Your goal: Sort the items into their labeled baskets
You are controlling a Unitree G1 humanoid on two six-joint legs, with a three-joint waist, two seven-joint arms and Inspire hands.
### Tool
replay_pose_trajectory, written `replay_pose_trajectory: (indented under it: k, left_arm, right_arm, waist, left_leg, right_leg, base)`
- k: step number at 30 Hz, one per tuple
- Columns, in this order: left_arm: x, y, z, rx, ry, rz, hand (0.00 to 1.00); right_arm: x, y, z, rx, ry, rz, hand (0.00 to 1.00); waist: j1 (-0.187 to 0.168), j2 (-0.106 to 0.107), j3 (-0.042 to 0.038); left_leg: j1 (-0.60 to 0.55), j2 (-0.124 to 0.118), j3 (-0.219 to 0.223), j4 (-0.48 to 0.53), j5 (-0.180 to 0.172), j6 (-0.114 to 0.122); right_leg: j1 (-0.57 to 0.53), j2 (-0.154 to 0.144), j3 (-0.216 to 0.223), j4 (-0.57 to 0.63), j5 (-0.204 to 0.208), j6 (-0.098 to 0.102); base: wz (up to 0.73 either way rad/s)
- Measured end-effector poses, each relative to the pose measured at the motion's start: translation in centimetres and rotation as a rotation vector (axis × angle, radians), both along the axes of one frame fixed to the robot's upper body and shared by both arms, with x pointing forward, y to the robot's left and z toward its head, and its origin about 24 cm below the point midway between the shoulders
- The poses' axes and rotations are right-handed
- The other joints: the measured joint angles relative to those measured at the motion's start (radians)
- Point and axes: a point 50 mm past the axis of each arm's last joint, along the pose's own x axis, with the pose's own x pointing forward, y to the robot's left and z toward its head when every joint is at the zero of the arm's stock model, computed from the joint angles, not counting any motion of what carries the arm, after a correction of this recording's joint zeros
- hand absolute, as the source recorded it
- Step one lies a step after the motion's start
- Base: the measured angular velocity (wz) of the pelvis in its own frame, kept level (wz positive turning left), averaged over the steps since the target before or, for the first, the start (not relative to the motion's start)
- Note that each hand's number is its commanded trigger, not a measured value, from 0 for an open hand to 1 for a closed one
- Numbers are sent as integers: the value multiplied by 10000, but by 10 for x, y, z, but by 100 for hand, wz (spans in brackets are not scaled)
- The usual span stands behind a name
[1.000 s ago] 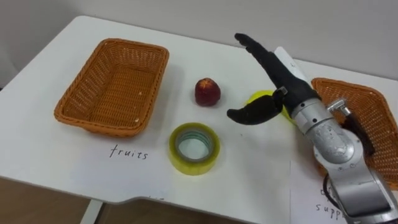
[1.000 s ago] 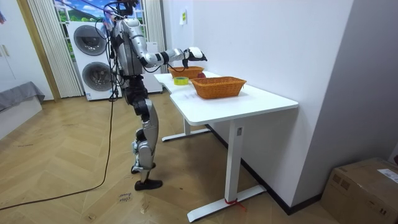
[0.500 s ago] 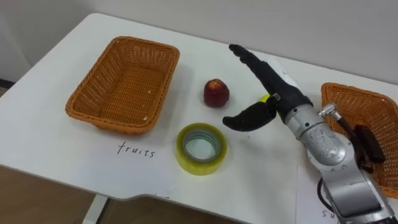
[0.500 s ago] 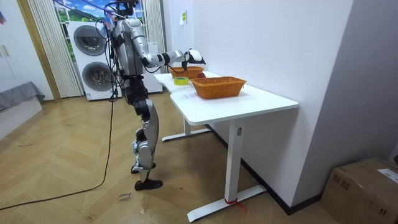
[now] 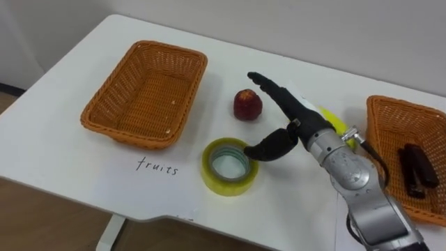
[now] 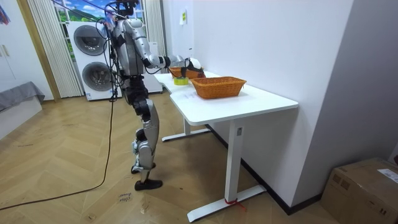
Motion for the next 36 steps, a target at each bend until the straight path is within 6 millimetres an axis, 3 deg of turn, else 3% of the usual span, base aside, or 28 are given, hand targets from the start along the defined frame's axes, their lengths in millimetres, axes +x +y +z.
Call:
replay_pose_trajectory:
  k: [14, 36]
  left_arm:
    - [1, 1, 1, 266, -7, 48, 0]
    - [3, -2, 2, 436, -129, -113, 0]
  right_arm:
    - [15, 4, 0, -645, 43, 25, 0]
    - [15, 4, 0, -743, -12, 1, 0]
  waist:
    - [24, -125, -82]
    - [15, -65, -40]
  left_leg:
    - [-36, -13, 1, 68, 2, 0]
    - [-83, -13, -9, 43, 1, 0]
  right_leg:
    - [13, 7, -43, -115, 3, 3]
    - [11, 3, -109, -121, 3, 4]
  base:
    - [0]
    - [0]
